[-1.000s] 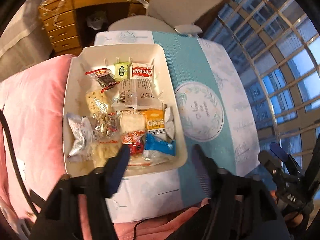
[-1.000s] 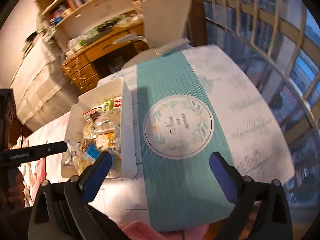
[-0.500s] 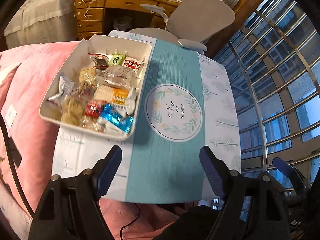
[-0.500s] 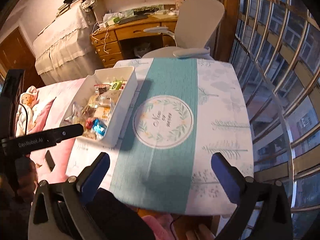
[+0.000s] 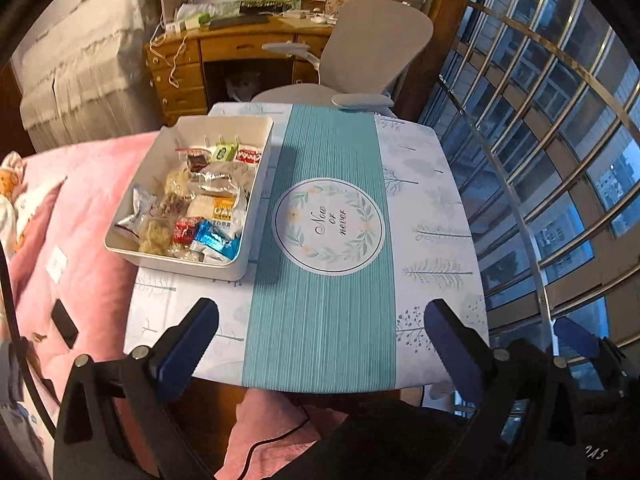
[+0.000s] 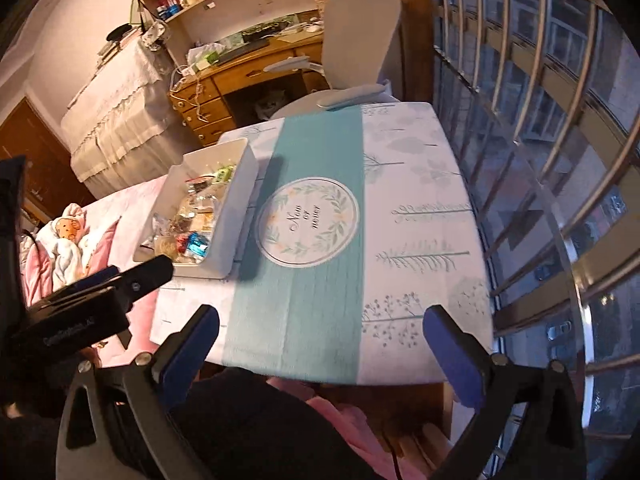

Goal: Organize snacks

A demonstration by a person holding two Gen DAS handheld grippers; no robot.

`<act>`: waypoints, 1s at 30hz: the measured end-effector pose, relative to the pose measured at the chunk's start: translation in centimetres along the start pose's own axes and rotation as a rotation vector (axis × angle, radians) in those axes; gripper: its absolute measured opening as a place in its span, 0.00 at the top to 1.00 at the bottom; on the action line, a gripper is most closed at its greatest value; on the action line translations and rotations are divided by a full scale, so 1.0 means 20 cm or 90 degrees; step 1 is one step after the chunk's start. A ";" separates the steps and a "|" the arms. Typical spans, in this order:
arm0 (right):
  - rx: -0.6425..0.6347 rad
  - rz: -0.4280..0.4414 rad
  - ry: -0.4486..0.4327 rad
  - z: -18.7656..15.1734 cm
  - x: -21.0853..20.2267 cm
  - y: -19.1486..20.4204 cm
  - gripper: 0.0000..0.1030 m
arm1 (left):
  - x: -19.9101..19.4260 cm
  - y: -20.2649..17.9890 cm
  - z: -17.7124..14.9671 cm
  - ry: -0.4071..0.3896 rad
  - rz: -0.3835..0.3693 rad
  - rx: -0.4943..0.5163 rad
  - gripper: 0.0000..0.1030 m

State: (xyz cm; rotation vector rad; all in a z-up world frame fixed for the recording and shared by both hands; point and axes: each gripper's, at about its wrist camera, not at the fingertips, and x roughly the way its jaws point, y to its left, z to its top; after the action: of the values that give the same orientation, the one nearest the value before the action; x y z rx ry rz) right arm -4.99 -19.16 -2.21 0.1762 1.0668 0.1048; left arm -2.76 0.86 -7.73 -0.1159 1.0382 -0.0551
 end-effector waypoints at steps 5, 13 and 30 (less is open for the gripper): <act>0.023 -0.017 -0.015 -0.02 0.00 -0.04 0.00 | -0.02 -0.04 -0.01 -0.024 0.022 0.013 0.01; 0.009 -0.035 -0.023 -0.01 0.02 -0.03 0.00 | -0.01 -0.06 0.01 -0.032 0.033 0.024 0.01; -0.003 -0.034 -0.011 0.05 0.08 0.00 0.00 | 0.00 -0.03 0.04 -0.041 0.064 0.017 0.01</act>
State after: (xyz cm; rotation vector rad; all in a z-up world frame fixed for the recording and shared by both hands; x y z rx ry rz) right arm -3.42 -18.98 -3.19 0.1442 1.0527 0.0583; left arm -2.05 0.39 -7.32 -0.0414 0.9769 0.0253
